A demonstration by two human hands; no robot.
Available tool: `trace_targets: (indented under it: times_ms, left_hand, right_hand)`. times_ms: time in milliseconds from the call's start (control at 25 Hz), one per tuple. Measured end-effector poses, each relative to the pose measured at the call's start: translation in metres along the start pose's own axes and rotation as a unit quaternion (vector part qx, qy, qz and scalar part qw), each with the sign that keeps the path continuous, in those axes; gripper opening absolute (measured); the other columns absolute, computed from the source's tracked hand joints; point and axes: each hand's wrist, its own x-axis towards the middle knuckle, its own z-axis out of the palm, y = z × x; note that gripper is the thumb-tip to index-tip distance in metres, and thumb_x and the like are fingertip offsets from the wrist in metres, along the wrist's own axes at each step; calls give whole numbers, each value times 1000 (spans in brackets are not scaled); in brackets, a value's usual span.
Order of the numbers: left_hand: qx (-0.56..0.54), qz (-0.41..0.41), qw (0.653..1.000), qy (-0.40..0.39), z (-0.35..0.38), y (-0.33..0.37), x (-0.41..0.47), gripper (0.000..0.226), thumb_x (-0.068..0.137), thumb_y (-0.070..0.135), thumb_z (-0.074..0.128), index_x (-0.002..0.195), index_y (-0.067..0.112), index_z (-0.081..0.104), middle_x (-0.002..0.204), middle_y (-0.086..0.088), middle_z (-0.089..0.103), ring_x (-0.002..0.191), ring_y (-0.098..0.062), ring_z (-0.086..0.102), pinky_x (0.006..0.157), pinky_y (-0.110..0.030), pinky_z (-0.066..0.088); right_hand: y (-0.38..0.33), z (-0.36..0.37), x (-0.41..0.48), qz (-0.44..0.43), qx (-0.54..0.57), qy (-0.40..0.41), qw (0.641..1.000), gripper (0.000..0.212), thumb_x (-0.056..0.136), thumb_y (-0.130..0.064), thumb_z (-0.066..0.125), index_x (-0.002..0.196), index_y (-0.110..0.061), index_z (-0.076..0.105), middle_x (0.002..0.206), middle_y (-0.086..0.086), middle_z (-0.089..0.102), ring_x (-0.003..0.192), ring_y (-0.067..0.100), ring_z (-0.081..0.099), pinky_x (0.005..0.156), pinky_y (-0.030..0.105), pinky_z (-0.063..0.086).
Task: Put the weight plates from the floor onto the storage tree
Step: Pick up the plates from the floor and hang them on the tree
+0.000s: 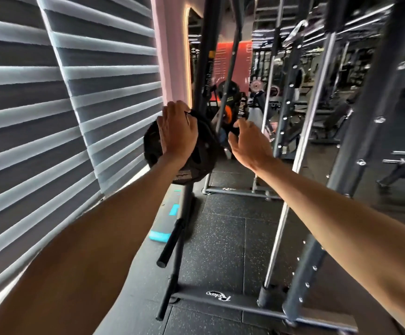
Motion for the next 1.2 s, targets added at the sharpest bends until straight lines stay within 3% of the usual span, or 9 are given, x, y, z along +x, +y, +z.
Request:
trace_targets:
  times_ms: [120,360,520,680,920,1080,1200]
  left_hand:
    - [-30,59,997,-36,41,69,-10,21,82,19,43,94,11,59,96,-9,62,95,-31,57,83,-42,43]
    - [-135,95,976,-141,157,251,-88,22,83,20,42,92,10,60,94,-12,64,91,-36,60,80,-44,43]
    - [-216,74,938,-262,225,398,-171,16,86,14,49,97,8,60,98,-15,65,92,-38,62,74,-44,46]
    - [-203,40,870,-447,282,509,-256,19,89,16,47,103,14,59,109,-15,67,100,-38,62,81,-42,50]
    - [-138,68,768,-621,367,582,-372,22,90,21,49,107,14,60,114,-17,66,105,-39,62,84,-40,49]
    - [-97,61,723,-681,442,600,-427,24,94,24,47,109,12,62,119,-17,64,109,-39,61,85,-41,49]
    - [-67,69,684,-724,507,611,-454,26,95,23,44,108,11,63,119,-17,64,110,-38,61,86,-41,49]
  right_hand:
    - [61,-46,-13,36,-30,13,999,33,98,-34,44,121,-11,49,107,15,63,99,33,61,82,43,51]
    - [230,-154,-90,159,-98,14,982,26,99,-31,43,117,-14,51,111,14,62,103,34,59,81,42,48]
    - [360,-226,-165,227,-138,-7,964,27,99,-33,45,116,-13,52,107,11,63,102,30,61,82,40,50]
    - [464,-274,-239,282,-170,-64,942,22,99,-27,46,109,-8,54,103,16,65,95,36,63,74,41,51]
    - [584,-275,-326,360,-133,-179,906,22,101,-22,43,108,-5,53,100,18,66,91,39,62,69,44,49]
    - [663,-238,-352,375,-114,-245,887,22,101,-20,42,106,-2,54,95,21,67,85,41,63,59,37,34]
    - [728,-211,-357,399,-101,-301,861,22,101,-21,42,104,-3,54,95,20,67,83,39,62,61,42,43]
